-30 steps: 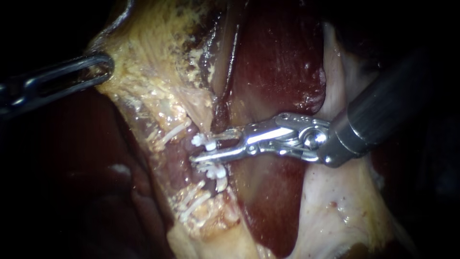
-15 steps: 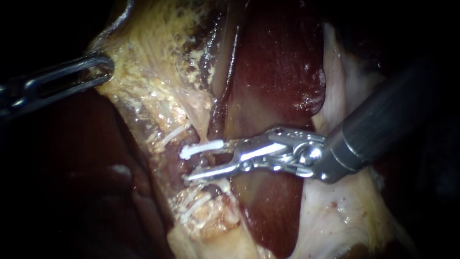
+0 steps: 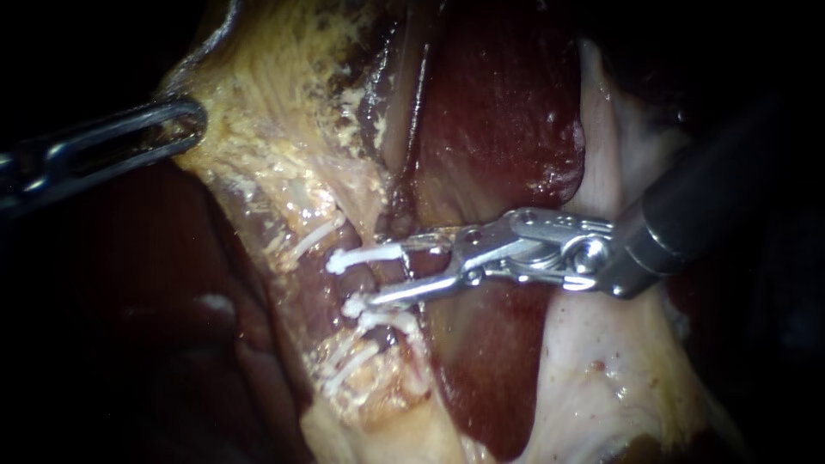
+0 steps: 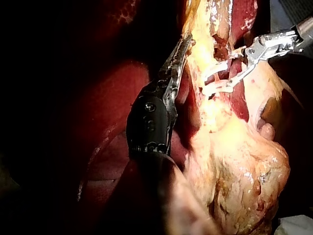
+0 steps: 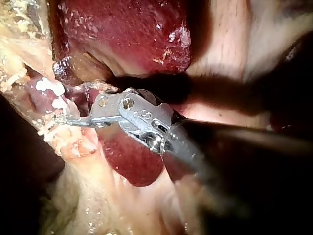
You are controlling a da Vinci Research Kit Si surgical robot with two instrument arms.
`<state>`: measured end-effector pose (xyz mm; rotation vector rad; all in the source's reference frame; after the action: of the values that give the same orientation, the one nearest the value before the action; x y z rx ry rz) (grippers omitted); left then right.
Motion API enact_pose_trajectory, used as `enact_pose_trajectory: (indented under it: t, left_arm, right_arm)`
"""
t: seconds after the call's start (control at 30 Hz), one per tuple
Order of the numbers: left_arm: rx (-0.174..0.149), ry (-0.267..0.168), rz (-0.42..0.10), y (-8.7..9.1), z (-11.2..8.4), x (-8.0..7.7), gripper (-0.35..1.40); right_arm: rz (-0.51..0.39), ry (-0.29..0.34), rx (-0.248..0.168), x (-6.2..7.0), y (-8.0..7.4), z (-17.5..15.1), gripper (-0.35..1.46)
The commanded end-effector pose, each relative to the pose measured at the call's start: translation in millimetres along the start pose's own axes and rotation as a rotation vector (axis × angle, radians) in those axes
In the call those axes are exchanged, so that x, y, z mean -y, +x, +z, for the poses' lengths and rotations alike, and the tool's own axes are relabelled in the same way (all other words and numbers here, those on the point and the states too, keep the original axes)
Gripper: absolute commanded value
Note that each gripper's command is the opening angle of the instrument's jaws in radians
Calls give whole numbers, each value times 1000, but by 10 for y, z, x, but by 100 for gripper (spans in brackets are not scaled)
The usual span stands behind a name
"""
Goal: Going back third clip right tube
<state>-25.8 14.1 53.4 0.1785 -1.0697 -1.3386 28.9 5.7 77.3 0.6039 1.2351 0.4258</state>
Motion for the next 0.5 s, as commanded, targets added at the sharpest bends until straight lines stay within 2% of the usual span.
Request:
enact_pose_trajectory:
  t: [0.03,0.2,0.33,0.5]
  left_arm:
    - [0,1,0,0,0,0,-35]
    - [-2,6,1,1,0,0,-35]
    - [-3,10,1,2,2,1,-35]
    - [-5,18,1,4,5,2,-35]
  right_arm:
    - [-30,4,1,3,3,-5,60]
    - [-167,18,8,17,23,-36,60]
    - [-199,16,-4,26,38,-62,60]
    - [-194,17,-15,31,43,-79,60]
